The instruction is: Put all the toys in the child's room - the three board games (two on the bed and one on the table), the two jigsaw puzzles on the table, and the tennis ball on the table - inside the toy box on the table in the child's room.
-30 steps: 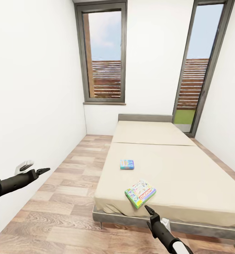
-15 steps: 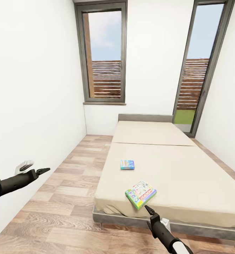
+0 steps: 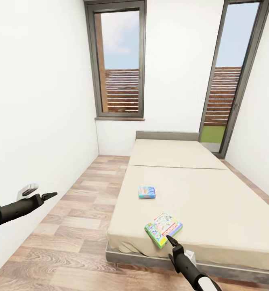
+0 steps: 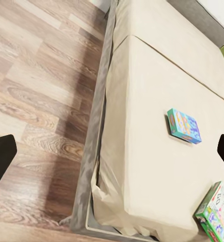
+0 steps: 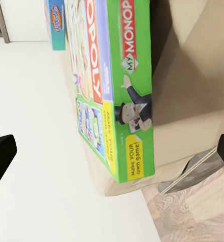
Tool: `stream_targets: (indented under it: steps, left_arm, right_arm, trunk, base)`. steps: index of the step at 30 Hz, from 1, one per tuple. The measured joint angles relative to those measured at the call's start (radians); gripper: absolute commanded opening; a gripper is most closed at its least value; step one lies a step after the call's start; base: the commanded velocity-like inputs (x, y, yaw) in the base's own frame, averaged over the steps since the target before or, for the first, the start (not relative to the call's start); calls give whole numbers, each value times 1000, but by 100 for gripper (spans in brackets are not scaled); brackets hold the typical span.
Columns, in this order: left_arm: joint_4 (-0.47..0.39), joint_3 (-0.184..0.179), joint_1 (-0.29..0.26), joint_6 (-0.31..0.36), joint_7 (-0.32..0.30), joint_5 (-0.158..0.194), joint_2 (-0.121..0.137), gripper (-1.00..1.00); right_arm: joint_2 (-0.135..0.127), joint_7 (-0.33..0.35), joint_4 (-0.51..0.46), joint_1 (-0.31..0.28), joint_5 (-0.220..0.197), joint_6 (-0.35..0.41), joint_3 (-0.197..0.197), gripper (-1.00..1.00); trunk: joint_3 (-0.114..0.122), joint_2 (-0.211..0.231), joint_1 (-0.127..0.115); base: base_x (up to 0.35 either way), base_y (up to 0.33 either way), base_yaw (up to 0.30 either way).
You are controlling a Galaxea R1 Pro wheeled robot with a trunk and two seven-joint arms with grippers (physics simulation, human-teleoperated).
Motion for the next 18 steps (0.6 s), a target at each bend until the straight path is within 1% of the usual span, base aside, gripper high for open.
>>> stream_targets:
  steps: [5, 18]
  left_arm:
    - [0, 0, 0, 0, 0, 0, 0, 100]
    - [0, 0, 0, 0, 0, 0, 2, 100]
  right_arm:
    - [0, 0, 0, 0, 1, 0, -16, 100]
    - [0, 0, 16, 0, 1, 0, -23, 100]
  trunk:
    - [0, 0, 0]
    - [0, 0, 0]
  base:
    - [13, 1, 0]
    - [2, 0, 0]
